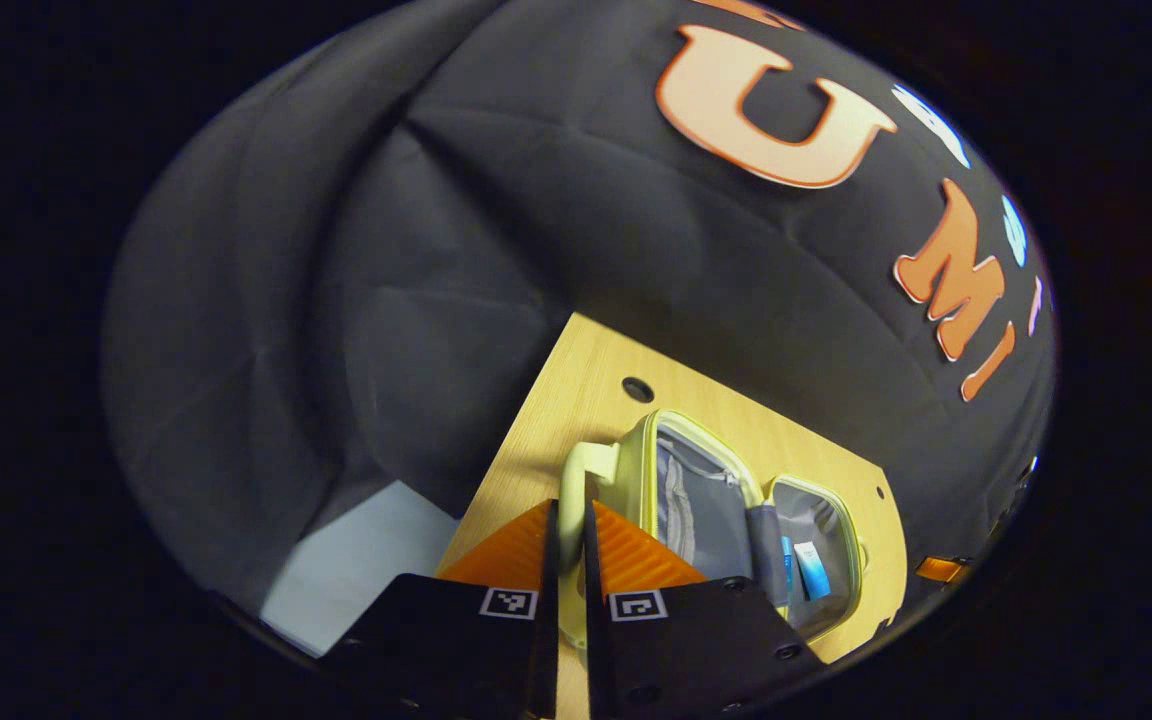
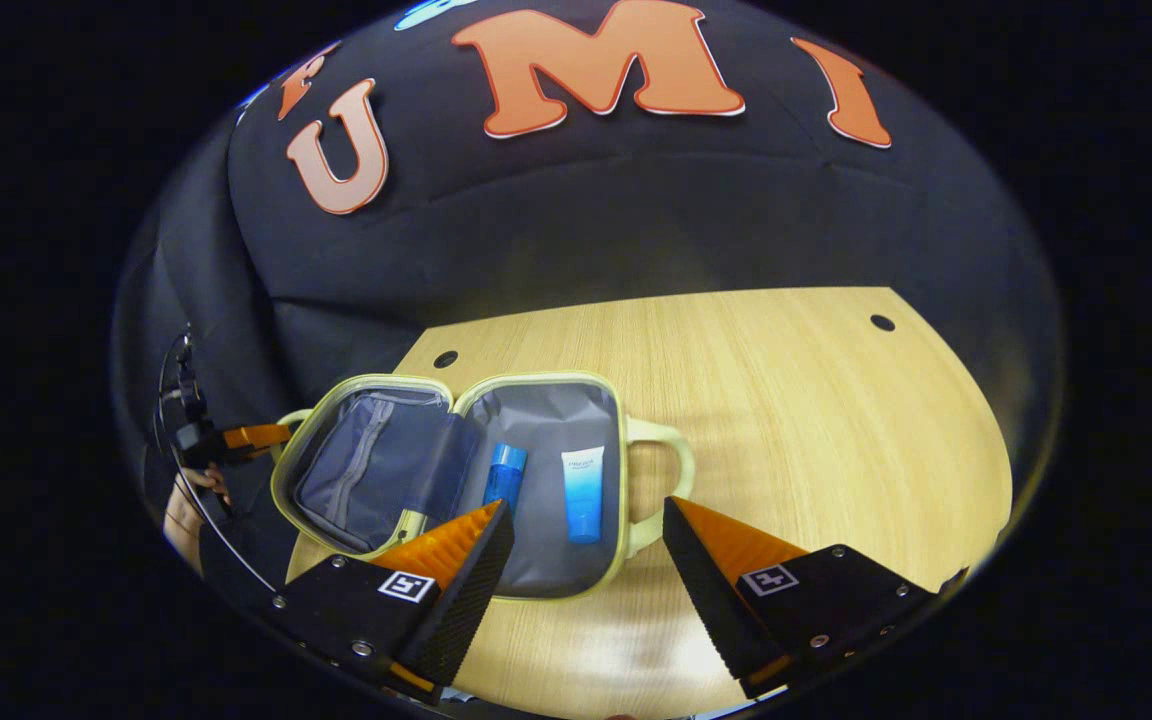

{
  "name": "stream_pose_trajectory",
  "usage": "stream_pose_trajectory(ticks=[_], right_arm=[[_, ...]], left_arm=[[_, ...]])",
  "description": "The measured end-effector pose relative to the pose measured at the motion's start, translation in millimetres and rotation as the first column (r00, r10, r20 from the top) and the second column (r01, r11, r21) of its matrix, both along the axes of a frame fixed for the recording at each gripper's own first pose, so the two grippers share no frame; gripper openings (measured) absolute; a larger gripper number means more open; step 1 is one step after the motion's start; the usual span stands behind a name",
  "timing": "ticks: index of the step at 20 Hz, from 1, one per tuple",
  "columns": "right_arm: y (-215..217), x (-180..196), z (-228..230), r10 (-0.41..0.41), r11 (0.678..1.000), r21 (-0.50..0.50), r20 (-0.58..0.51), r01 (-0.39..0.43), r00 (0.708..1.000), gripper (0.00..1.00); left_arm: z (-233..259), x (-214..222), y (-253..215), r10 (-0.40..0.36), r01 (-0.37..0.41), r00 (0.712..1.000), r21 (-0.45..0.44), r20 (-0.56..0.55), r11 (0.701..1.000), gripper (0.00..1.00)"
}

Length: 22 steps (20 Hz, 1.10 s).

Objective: First open the suitcase, pack the skin care products into it, and then close the suitcase.

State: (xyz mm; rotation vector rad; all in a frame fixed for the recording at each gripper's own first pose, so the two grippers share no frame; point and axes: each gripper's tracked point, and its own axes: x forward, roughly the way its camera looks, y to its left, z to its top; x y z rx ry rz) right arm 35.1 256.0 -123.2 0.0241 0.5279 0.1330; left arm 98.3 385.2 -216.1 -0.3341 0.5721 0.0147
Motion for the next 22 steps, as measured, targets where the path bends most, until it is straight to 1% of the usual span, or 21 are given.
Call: stream_pose_trajectory(ticks=[2,5,8,11,12,13,14,17,20,22], right_arm=[[-9,2,14,0.008,1.000,-0.015,0.044,-0.007,0.999,0.95],[-25,-1,31,0.024,1.000,-0.004,0.082,-0.024,0.996,0.95],[-47,-2,46,0.036,0.999,0.031,0.120,-0.040,0.992,0.96],[-75,-5,59,0.049,0.997,0.051,0.148,-0.058,0.988,0.95],[-84,-7,63,0.056,0.997,0.052,0.157,-0.065,0.986,0.95],[-94,-10,66,0.061,0.996,0.050,0.166,-0.070,0.984,0.95],[-103,-11,68,0.067,0.996,0.049,0.175,-0.077,0.982,0.95],[-129,-15,72,0.072,0.995,0.056,0.187,-0.084,0.980,0.95],[-145,-21,78,0.079,0.990,0.101,0.195,-0.100,0.978,0.95],[-157,-24,80,0.081,0.989,0.105,0.206,-0.104,0.975,0.95]], left_arm=[[37,4,-18,-0.035,0.031,0.997,0.069,0.062,0.997,0.12],[72,6,-52,-0.076,0.061,0.995,0.205,0.067,0.977,0.12],[96,-7,-85,-0.092,0.073,0.995,0.364,0.034,0.928,0.12],[108,-17,-115,-0.061,0.064,0.998,0.499,-0.022,0.864,0.12],[112,-21,-124,-0.049,0.060,0.998,0.530,-0.034,0.846,0.12],[118,-24,-137,-0.041,0.055,0.998,0.547,-0.038,0.835,0.10],[118,-24,-149,-0.040,0.052,0.999,0.555,-0.035,0.830,0.12],[133,-30,-183,-0.051,0.056,0.998,0.568,-0.023,0.821,0.12],[138,-35,-220,-0.058,0.073,0.997,0.608,-0.043,0.791,0.12],[141,-34,-253,-0.077,0.089,0.996,0.630,-0.046,0.772,0.12]])
